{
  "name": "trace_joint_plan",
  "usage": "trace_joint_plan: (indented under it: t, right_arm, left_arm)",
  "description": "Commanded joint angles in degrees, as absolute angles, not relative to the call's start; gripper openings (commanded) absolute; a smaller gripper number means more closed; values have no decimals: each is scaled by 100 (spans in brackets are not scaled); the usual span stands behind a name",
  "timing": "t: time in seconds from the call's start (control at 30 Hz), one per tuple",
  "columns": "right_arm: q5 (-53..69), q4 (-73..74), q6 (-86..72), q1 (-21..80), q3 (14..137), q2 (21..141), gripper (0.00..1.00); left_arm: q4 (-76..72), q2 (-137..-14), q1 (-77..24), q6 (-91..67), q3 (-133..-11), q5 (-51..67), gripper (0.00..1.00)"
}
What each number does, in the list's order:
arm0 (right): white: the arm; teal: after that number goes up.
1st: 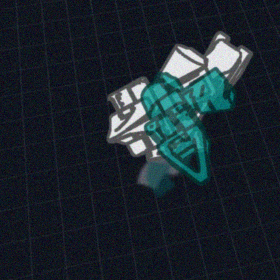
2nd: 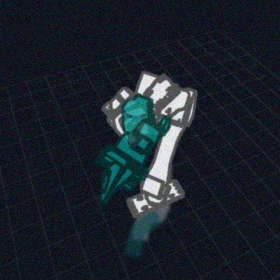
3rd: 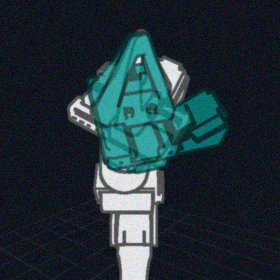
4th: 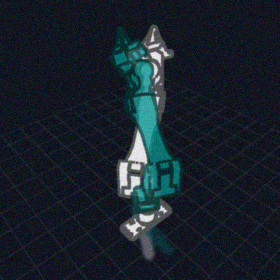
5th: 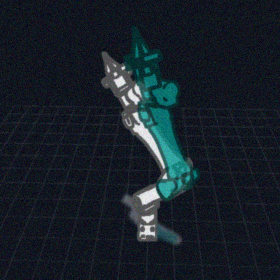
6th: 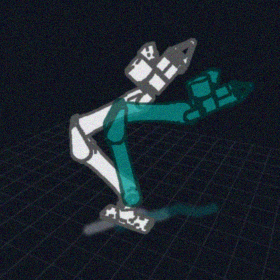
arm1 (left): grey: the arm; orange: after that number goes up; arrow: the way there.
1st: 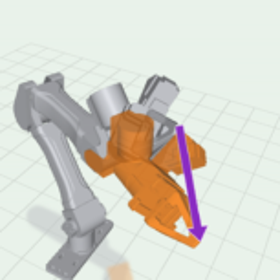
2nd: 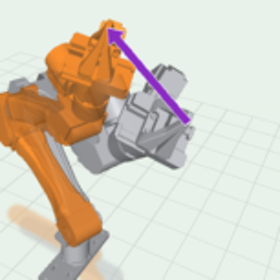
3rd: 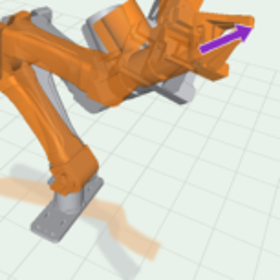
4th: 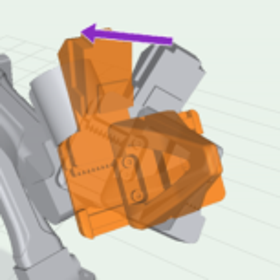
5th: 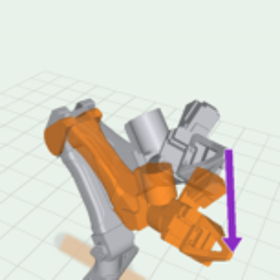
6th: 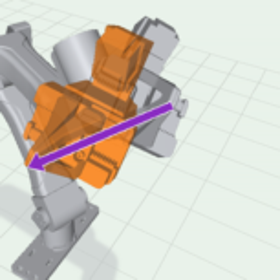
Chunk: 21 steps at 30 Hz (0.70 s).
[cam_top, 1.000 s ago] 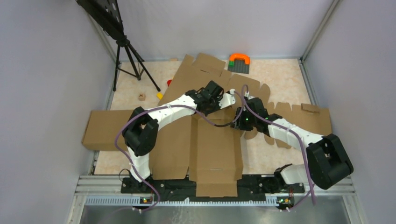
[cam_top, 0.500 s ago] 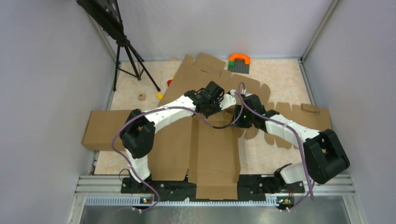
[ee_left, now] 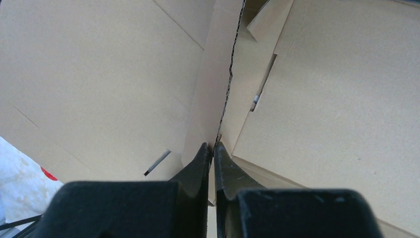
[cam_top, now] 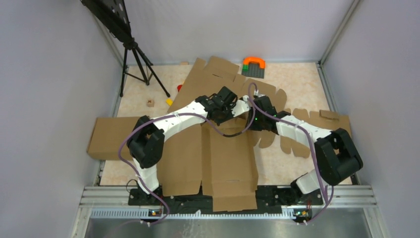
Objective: Fold the paper box
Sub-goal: Fold the paper box at the center of the board.
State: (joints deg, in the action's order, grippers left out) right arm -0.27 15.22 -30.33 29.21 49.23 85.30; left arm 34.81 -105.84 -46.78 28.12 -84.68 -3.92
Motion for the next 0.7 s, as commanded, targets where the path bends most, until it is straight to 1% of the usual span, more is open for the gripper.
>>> trace_joint_plan:
  t: [0.0, 0.07, 0.17, 0.27, 0.43, 0.57, 0.67]
  right_arm:
    - [-452, 798, -3373, 3032, 5027, 8554, 18]
    - [-473, 496, -3481, 3032, 4936, 8577, 14]
    - [-497, 95, -3595, 3032, 4814, 8668, 13]
    - [-457, -199, -3607, 3037, 4751, 8766, 13]
    - [-564, -154, -3571, 3032, 4856, 8954, 13]
    - [-726, -120, -3654, 3024, 4891, 9011, 13]
    - [-641, -303, -3727, 3020, 4759, 8973, 15]
  left_arm:
    - [3511, -10320, -4765, 2611, -8697, -148, 3]
    - [3566, -10350, -4763, 2574, -8765, -107, 3]
    - [3596, -10379, -4772, 2373, -8785, 107, 3]
    - [3612, -10380, -4819, 2242, -8711, 247, 3]
    - [3730, -10358, -4893, 2189, -8639, 371, 3]
    - [3961, -10421, -4921, 2151, -8696, 755, 4]
    - [4236, -10574, -4946, 2013, -8830, 892, 4]
